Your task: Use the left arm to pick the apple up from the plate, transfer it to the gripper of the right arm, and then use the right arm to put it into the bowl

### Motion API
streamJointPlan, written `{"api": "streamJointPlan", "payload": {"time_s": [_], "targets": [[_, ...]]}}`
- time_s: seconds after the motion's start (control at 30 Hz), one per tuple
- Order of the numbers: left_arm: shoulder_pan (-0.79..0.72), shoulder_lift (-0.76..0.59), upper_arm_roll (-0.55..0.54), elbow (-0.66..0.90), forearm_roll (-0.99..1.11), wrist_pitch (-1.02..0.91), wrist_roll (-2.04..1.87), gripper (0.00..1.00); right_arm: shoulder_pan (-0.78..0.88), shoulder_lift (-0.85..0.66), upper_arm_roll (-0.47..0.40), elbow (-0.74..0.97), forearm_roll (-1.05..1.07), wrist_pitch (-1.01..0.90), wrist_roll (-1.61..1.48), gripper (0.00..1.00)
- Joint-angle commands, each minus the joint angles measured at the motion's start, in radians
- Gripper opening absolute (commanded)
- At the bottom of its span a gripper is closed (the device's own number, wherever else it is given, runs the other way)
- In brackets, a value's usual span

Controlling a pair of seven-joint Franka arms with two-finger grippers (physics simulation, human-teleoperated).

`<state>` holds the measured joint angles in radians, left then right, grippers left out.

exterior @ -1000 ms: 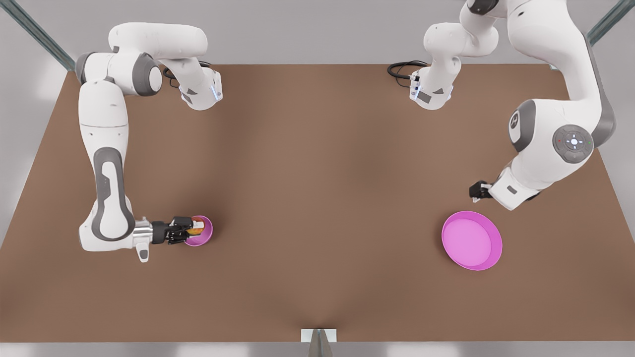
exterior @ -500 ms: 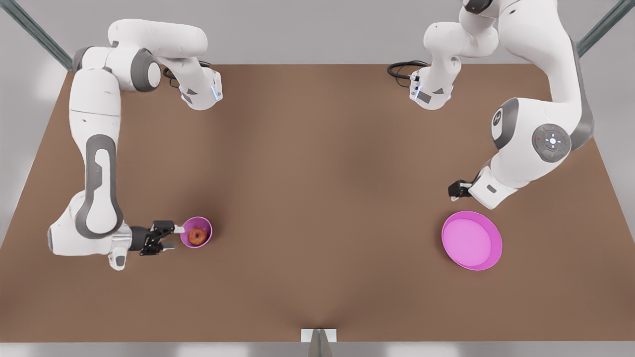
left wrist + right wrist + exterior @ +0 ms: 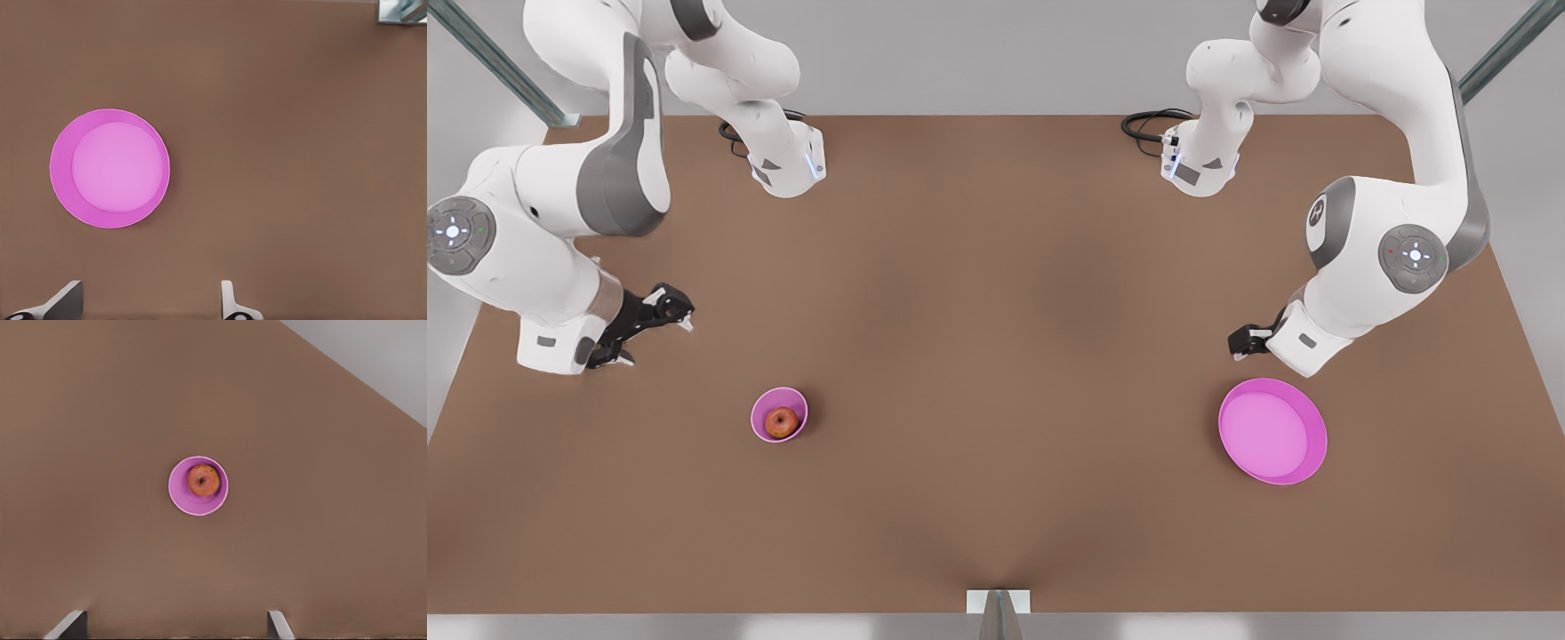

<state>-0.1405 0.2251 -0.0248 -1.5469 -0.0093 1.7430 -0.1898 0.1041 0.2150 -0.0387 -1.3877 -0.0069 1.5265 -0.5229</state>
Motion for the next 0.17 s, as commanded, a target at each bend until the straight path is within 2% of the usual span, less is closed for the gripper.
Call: {"api": "streamJointPlan", "payload": {"time_s": [0.0,0.13], "targets": [[0.001,-0.001,-0.001,0.001,0.002,0.0,-0.037,1.0,-0.006,-0.065,0.0,-0.094,-0.028,0.046,0.524,1.0],[0.001,-0.001,0.0,0.001,0.002,-0.002,-0.034,1.0,-0.01,-0.063,0.0,-0.091,-0.025,0.037,0.585,1.0]]}}
